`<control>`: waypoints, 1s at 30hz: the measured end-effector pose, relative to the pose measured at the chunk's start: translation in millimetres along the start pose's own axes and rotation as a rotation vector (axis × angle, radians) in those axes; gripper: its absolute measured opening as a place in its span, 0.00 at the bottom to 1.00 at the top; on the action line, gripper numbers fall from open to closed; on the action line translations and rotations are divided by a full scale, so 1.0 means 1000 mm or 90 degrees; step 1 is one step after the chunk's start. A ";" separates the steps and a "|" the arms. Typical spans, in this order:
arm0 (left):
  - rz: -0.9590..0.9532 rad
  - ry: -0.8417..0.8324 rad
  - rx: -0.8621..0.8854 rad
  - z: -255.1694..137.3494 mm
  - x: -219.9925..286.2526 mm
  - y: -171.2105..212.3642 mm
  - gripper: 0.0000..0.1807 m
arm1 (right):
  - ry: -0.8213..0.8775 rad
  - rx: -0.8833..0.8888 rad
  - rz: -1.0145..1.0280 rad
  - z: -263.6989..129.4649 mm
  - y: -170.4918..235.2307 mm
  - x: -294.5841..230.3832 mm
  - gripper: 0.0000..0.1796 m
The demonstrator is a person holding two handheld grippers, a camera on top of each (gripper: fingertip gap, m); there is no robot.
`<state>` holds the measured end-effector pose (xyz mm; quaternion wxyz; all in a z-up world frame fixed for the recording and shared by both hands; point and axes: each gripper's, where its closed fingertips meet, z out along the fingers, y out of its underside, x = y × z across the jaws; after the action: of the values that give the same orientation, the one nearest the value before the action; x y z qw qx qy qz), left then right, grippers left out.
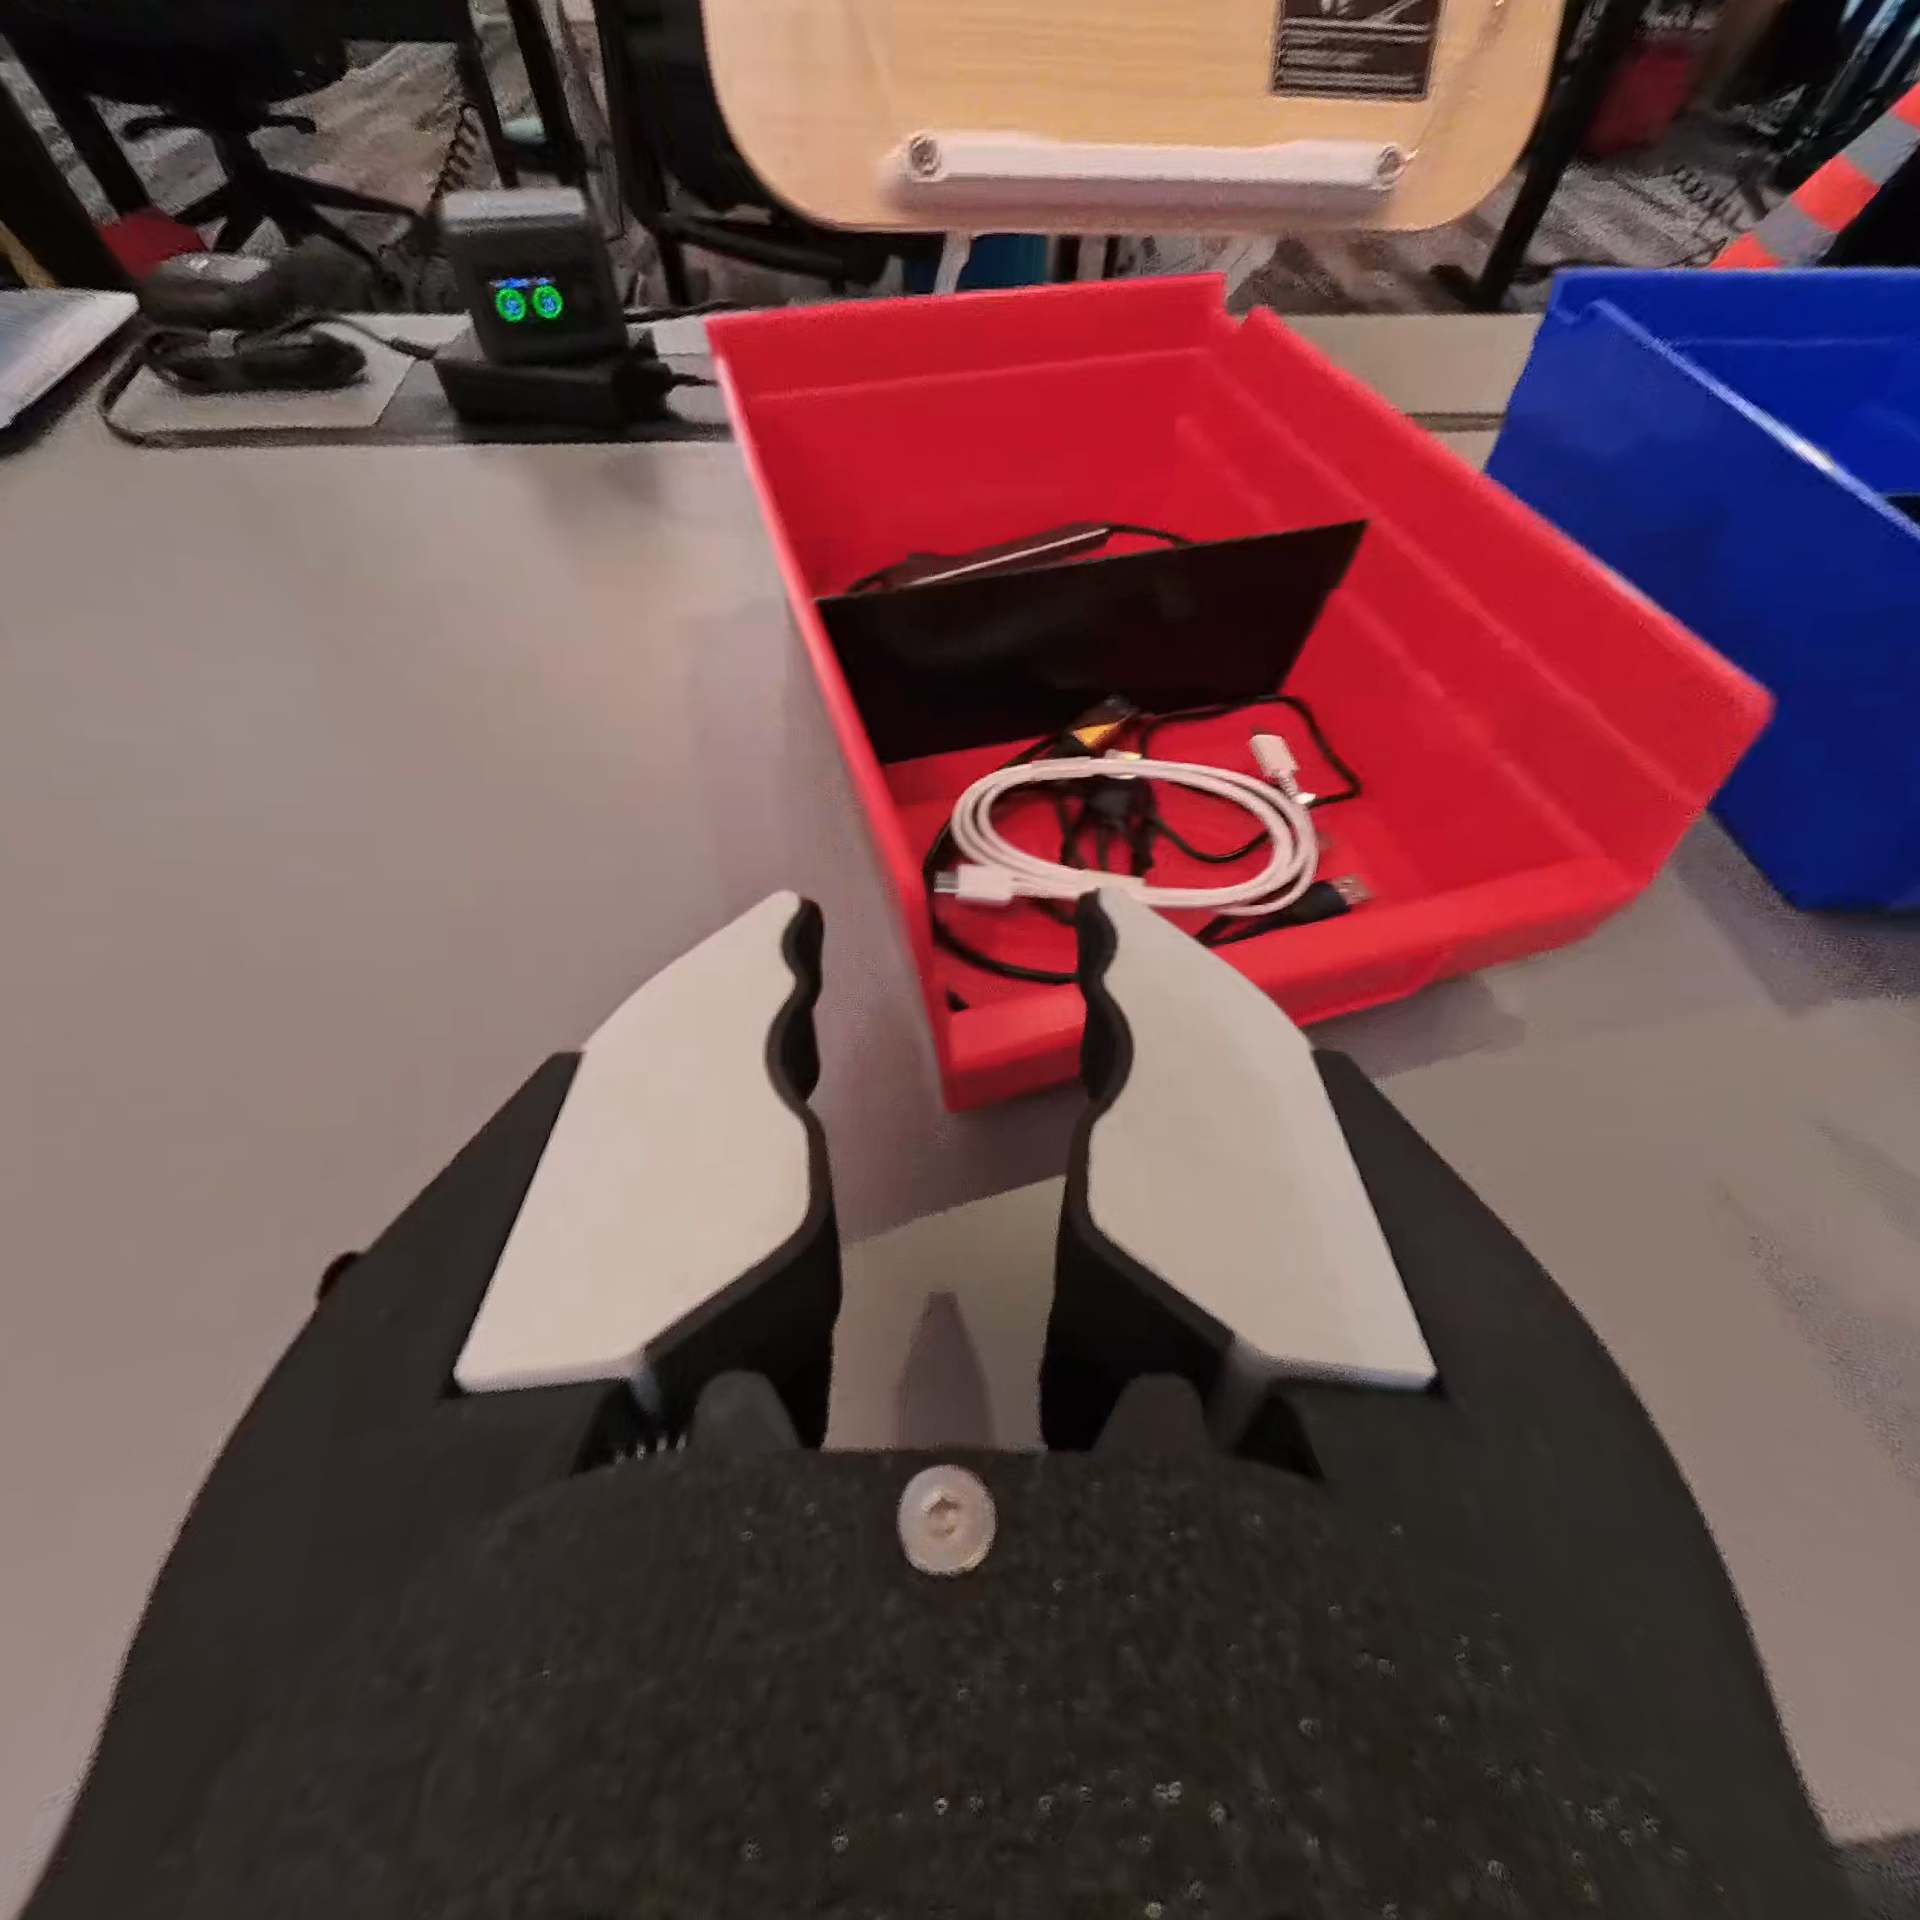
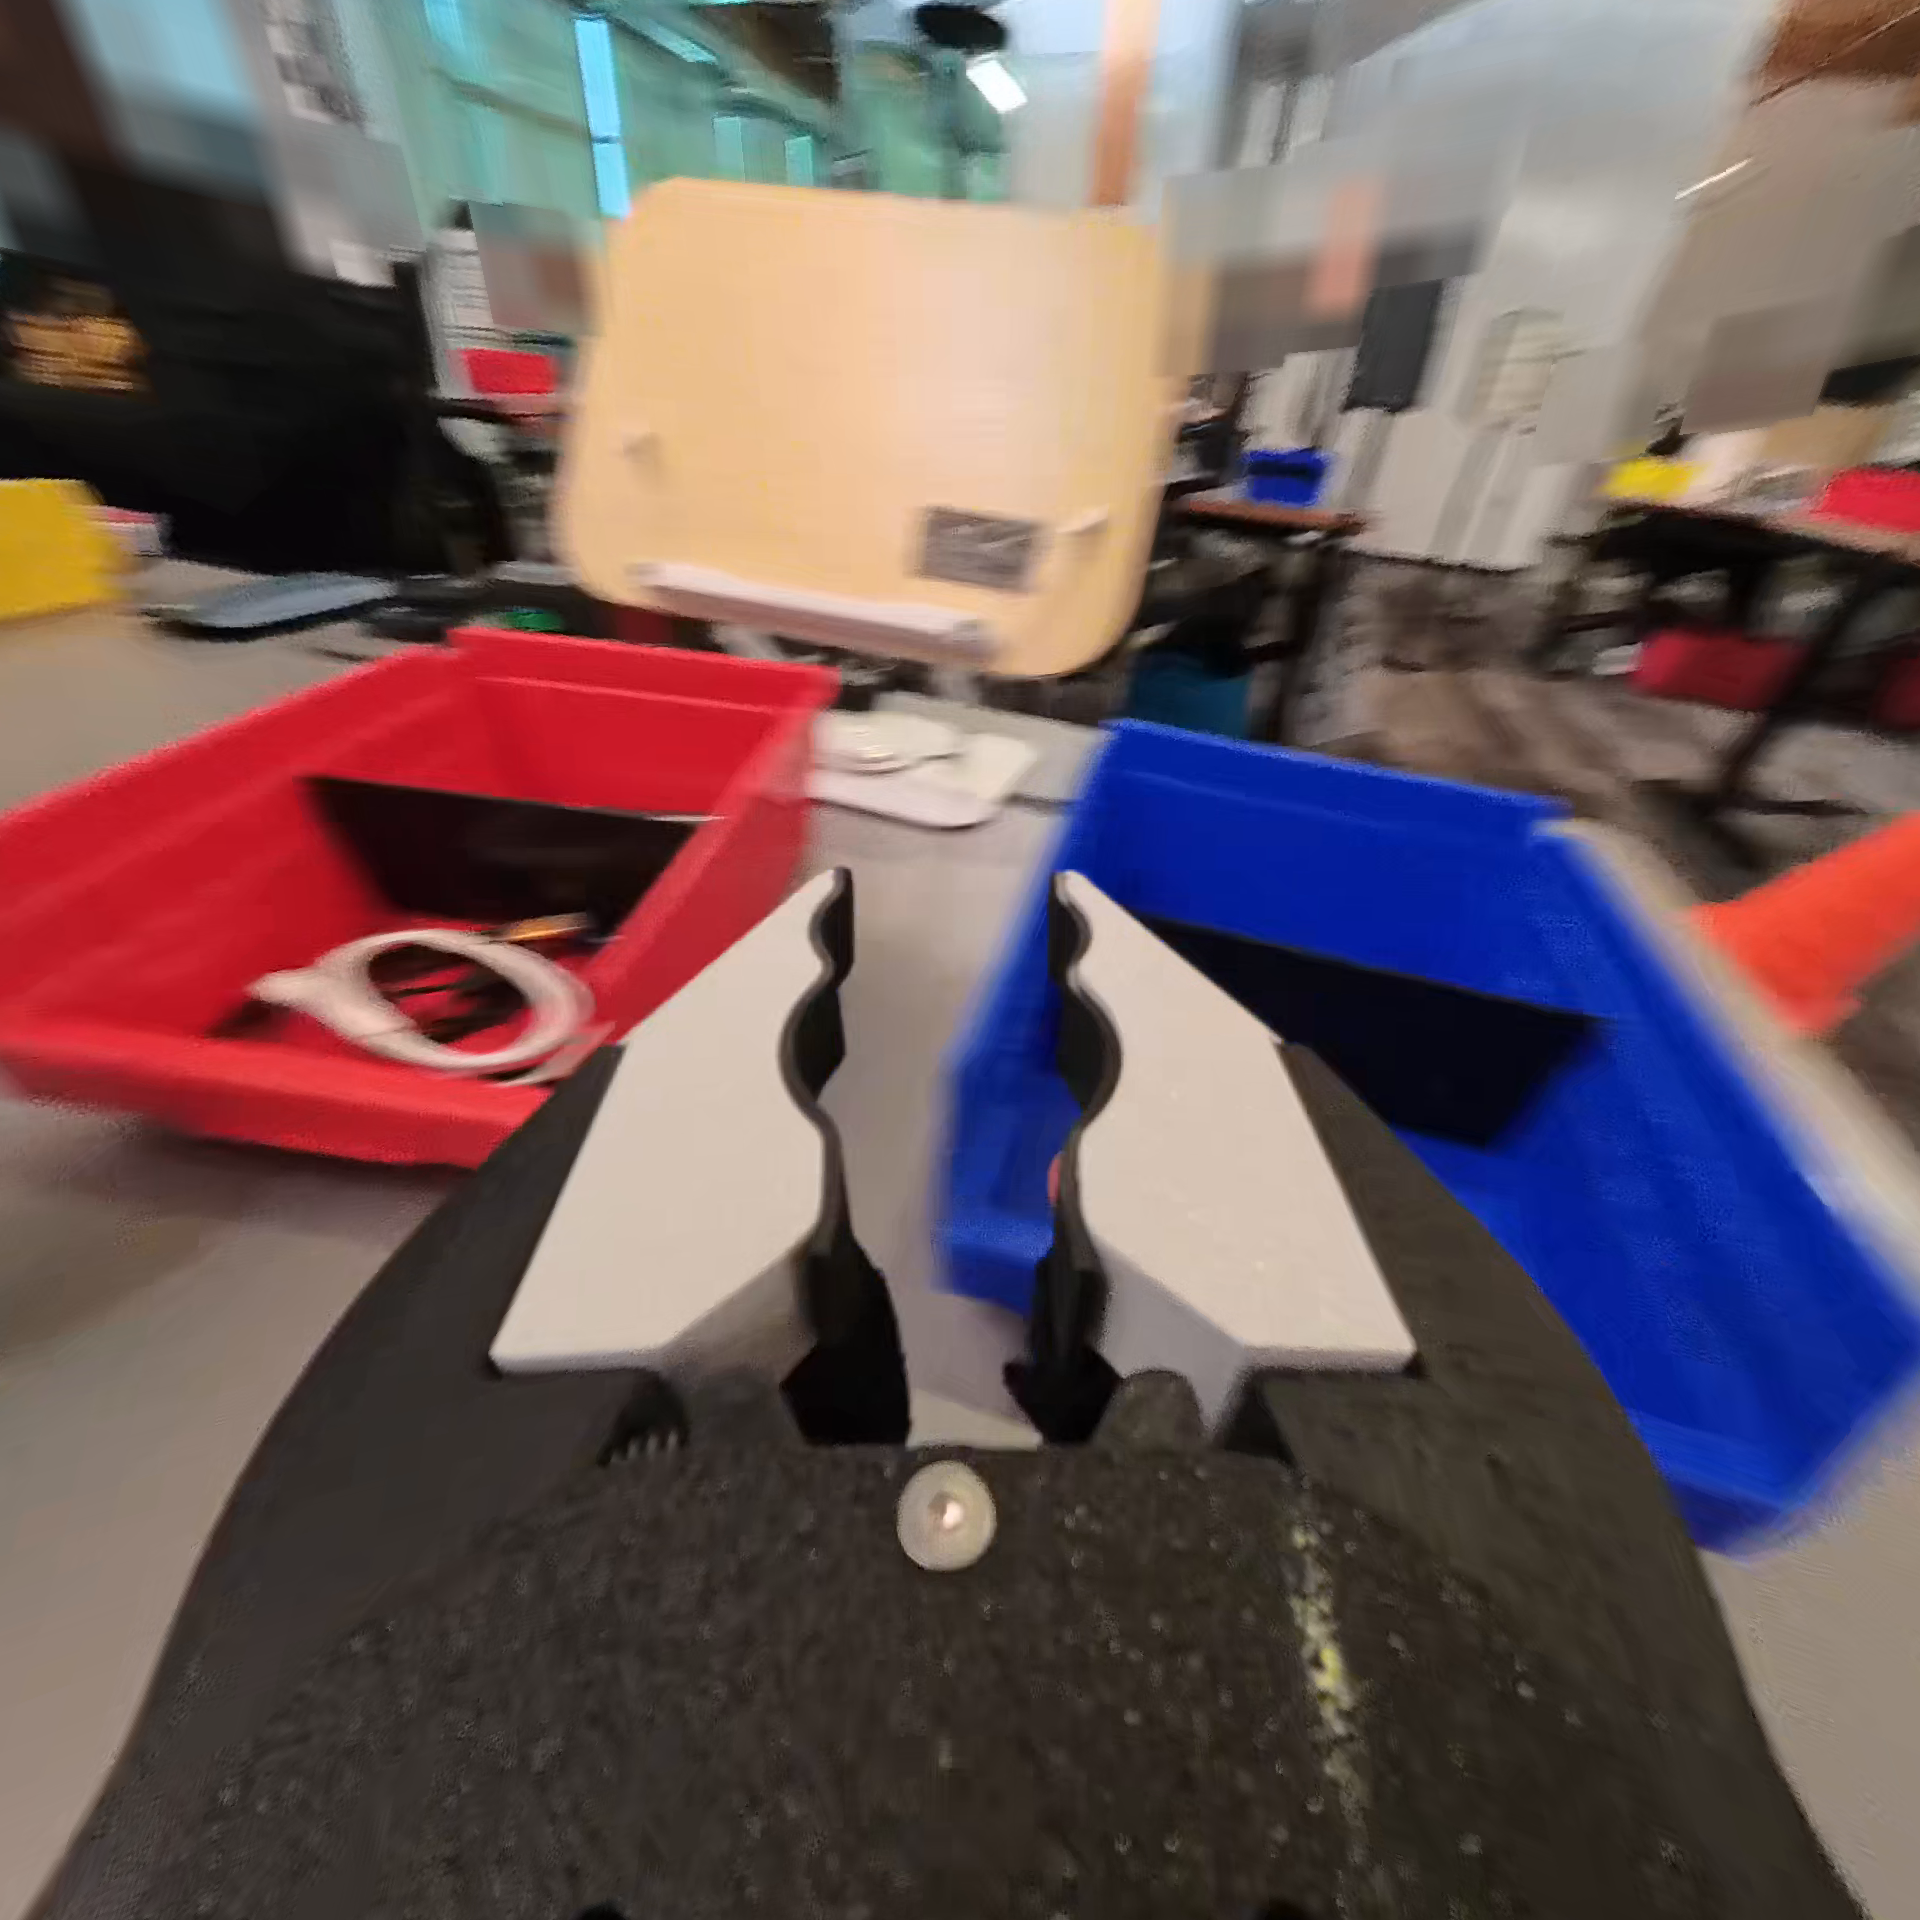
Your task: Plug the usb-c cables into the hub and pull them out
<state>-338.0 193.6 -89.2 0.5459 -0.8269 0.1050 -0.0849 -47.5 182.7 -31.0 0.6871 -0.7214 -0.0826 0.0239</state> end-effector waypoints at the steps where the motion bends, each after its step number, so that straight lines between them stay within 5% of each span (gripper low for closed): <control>1: 0.000 -0.007 -0.002 0.003 -0.006 0.004 0.26 | -0.041 -0.018 0.019 0.008 0.007 -0.030 0.21; 4: 0.018 -0.021 -0.024 0.020 -0.015 0.019 0.26 | -0.070 -0.074 0.020 0.038 0.034 -0.082 0.25; 9: -0.009 0.010 -0.064 0.046 -0.009 0.037 0.17 | 0.019 -0.163 0.033 0.082 0.079 -0.081 0.26; 11: 0.004 0.020 -0.057 0.051 -0.009 0.035 0.06 | -0.008 -0.203 0.043 0.090 0.095 -0.093 0.17; 14: 0.021 0.011 -0.052 0.055 -0.015 0.033 0.05 | 0.009 -0.183 0.016 0.091 0.092 -0.098 0.01; 21: 0.053 -0.012 -0.044 0.050 -0.066 0.022 0.02 | 0.100 -0.179 0.050 0.081 0.072 -0.140 0.01; 30: 0.039 -0.028 -0.005 0.034 -0.211 0.006 0.01 | 0.101 -0.122 0.060 0.124 0.041 -0.277 0.02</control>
<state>-533.0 277.6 -113.2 0.5471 -0.8272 0.1185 -0.0498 -335.0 261.5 -100.2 0.6174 -0.7866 0.0038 -0.0092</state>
